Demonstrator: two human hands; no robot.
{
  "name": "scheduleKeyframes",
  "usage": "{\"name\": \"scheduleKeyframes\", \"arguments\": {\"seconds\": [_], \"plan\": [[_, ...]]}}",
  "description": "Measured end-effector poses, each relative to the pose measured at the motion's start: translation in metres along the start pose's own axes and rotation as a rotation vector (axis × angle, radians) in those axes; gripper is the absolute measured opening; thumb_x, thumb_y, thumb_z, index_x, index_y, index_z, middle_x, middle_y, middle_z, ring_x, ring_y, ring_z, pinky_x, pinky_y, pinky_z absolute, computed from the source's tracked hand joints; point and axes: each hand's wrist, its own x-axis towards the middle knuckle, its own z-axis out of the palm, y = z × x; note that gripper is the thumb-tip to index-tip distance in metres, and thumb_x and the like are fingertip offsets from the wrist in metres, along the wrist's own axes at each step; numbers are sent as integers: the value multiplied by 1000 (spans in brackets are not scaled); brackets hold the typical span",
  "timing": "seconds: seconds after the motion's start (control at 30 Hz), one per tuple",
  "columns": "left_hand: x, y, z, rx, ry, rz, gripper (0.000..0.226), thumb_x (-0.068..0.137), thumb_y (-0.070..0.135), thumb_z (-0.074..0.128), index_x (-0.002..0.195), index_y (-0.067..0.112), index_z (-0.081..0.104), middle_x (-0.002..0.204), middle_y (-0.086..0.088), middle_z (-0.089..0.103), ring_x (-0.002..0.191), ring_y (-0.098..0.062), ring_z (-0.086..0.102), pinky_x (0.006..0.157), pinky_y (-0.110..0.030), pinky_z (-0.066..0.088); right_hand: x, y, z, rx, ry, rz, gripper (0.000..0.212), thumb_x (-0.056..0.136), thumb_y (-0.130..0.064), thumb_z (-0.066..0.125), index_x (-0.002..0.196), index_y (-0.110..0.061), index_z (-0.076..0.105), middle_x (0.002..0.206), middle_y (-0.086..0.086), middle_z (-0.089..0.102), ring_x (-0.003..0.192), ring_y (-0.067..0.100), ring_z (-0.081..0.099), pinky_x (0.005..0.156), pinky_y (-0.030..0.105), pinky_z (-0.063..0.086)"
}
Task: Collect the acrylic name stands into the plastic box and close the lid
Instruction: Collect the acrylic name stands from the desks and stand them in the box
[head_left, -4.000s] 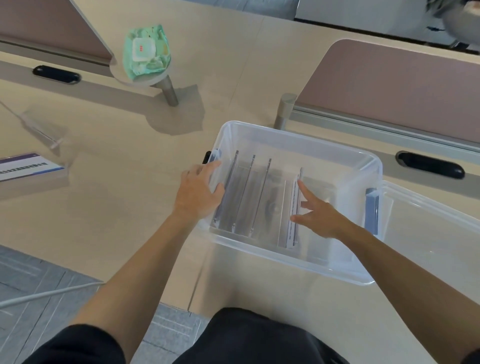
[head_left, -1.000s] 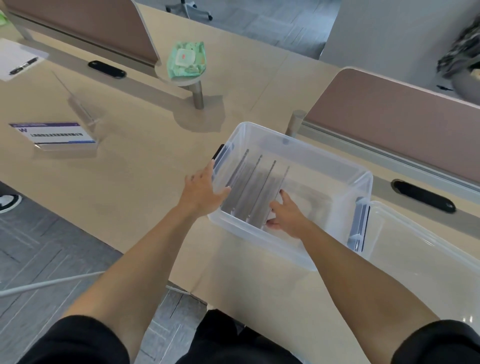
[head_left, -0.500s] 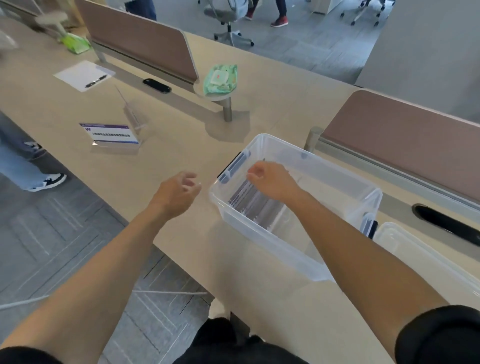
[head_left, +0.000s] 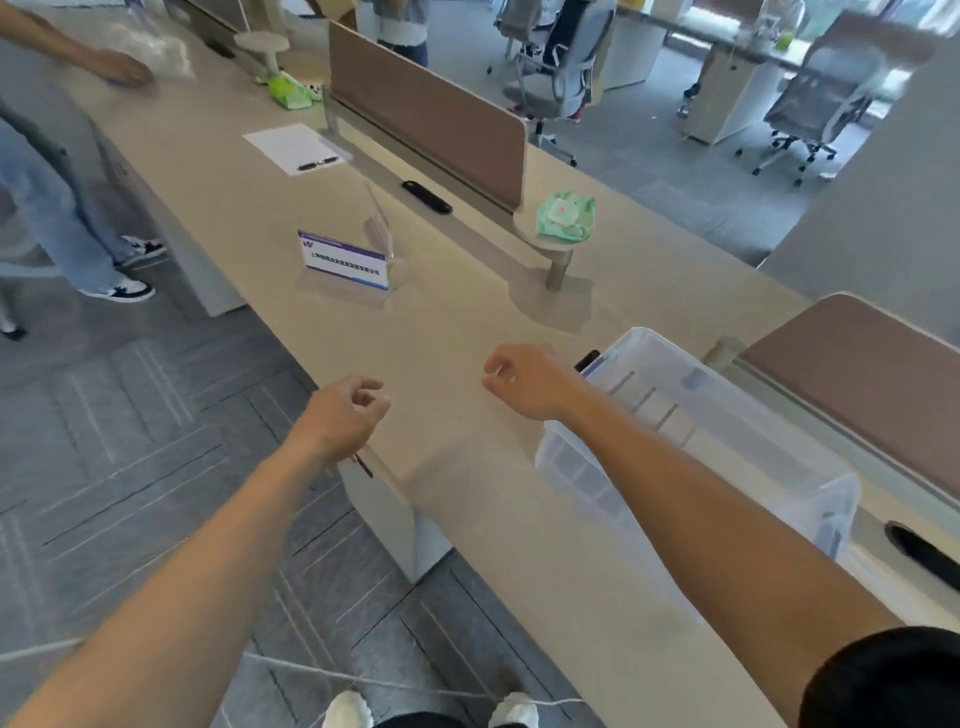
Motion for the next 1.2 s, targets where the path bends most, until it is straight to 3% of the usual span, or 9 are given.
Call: {"name": "scheduleKeyframes", "arguments": {"seconds": [0.2,0.5,0.63,0.83,0.97,1.03,1.2], "plan": [[20,-52,-55,-58,-11,-18,34,95,35,56,127,21,58,106,6,60,106,-17,57,88,-31,44,32,-49,19,-25,-16,52,23,95,-30,60,109,-14,69,98,5,67,94,19,59,82,26,40],[95,-71,-87,-46,30,-74,32,94,35,55,123,23,58,102,4,64,103,-20,61,84,-33,47,110,-45,29,4,-11,44,14,92,-29,63,99,-17,69,94,4,66,95,24,63,87,33,48],[132,-61,-95,47,49,-127,30,94,34,55,123,24,58,108,4,64,91,-13,64,77,-30,48,159,-31,25,-20,-34,23,22,93,-32,60,107,-18,69,92,-2,61,95,20,59,84,29,45],[205,-61,-109,171,69,-193,37,94,34,56,128,20,57,114,-1,63,96,-19,57,77,-29,41,240,-27,29,-28,-76,29,24,92,-35,60,109,-21,68,110,3,68,108,24,60,92,33,48],[276,-77,-115,156,71,-258,43,93,30,56,134,18,50,120,-6,61,104,-26,59,80,-32,48,307,-35,37,-80,-117,59,27,92,-36,58,113,-23,67,120,3,66,113,25,58,96,38,48],[317,-84,-115,172,90,-251,51,92,28,57,140,16,44,128,-10,58,115,-29,56,88,-35,48,340,-37,45,-88,-117,96,30,93,-37,56,118,-22,64,125,2,64,115,26,58,98,39,48],[410,-105,-113,101,174,-264,66,86,18,62,146,14,33,140,-15,44,122,-33,49,90,-38,43,418,-38,74,-94,-111,271,45,91,-41,56,132,-24,53,128,5,60,114,28,58,92,35,48]]}}
